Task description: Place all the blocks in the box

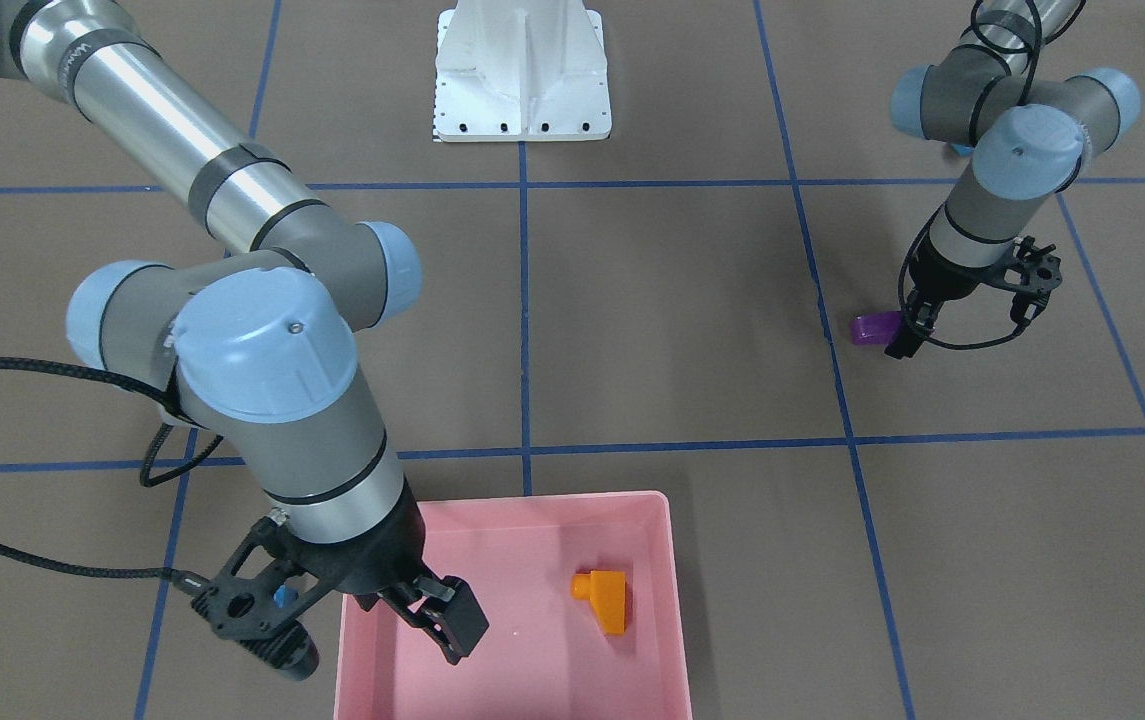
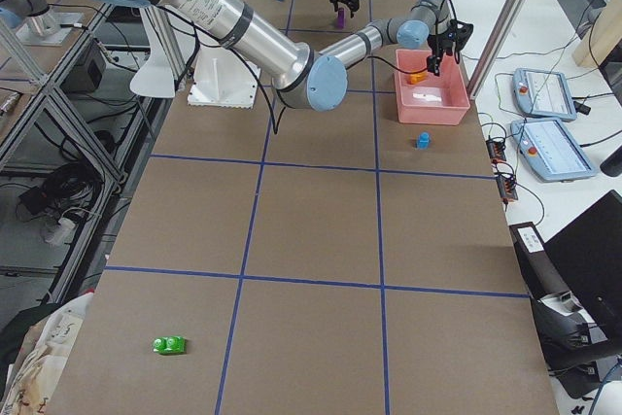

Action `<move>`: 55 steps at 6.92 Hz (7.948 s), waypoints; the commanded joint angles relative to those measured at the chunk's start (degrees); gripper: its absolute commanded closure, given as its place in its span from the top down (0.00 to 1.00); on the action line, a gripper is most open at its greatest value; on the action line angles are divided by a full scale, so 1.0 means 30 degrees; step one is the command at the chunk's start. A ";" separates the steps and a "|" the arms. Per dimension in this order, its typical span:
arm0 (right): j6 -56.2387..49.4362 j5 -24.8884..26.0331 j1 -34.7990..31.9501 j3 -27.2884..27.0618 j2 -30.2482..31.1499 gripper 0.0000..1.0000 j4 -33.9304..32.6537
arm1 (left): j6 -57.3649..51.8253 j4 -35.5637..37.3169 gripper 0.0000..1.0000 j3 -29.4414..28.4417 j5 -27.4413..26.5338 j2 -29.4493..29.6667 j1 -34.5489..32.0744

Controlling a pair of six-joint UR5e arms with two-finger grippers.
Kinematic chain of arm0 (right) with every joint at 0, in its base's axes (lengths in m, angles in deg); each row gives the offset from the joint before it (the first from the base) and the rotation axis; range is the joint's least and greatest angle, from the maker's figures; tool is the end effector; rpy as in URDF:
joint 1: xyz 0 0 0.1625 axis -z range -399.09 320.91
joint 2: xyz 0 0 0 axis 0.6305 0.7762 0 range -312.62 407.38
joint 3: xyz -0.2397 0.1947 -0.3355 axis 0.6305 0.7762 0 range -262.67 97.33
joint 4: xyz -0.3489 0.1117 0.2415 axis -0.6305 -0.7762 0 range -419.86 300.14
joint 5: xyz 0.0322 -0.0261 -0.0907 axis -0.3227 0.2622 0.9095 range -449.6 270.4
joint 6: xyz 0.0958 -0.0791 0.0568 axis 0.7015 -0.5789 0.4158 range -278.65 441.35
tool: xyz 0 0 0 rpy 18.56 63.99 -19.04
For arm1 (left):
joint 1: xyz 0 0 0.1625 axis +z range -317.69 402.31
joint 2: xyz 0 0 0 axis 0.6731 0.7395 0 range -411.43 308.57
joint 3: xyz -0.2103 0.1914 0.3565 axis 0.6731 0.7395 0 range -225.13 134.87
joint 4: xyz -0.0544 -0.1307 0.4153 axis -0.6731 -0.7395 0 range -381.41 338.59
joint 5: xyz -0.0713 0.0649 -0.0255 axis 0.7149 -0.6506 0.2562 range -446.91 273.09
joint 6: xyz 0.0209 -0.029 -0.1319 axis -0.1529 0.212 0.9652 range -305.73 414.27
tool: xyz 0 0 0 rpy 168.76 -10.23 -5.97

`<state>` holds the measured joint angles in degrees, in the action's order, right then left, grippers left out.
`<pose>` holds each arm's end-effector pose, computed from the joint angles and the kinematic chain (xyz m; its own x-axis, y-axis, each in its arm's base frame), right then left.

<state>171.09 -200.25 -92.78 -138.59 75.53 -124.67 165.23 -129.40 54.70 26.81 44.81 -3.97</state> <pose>-0.4845 -0.8030 0.1803 0.3594 0.4819 0.7991 -0.5857 0.7831 -0.2089 0.3608 -0.4906 0.5479 0.3536 -0.8437 -0.4040 0.6772 0.5288 -0.5116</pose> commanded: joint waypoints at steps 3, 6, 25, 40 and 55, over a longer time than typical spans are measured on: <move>-0.0440 -0.0675 -0.0325 -0.0984 0.0866 1.00 -0.0164 | 0.1008 0.0312 0.91 -0.0172 -0.0348 -0.0119 0.0190; -0.3914 -0.0500 -0.1580 -0.0753 0.2387 1.00 -0.0134 | 0.1333 0.0603 0.07 -0.0202 -0.0494 -0.0002 0.0366; -0.3927 0.1702 0.0471 0.1043 0.4327 0.00 0.2855 | 0.4118 0.0461 0.71 -1.5670 -0.0143 2.0243 -0.2359; -0.5726 -0.2749 0.0240 -2.0399 1.5760 1.00 -0.7400 | -3.0818 -0.7514 1.00 0.6691 0.4222 -1.3662 -0.3824; -2.1118 -0.6564 -0.2727 -2.2228 2.6735 1.00 -0.7282 | -3.5856 -1.0088 0.89 0.1293 0.2611 -1.3976 0.7182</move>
<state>109.96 -219.99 -100.89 -205.80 154.58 -146.52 54.41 -159.76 58.97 34.78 2.73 14.47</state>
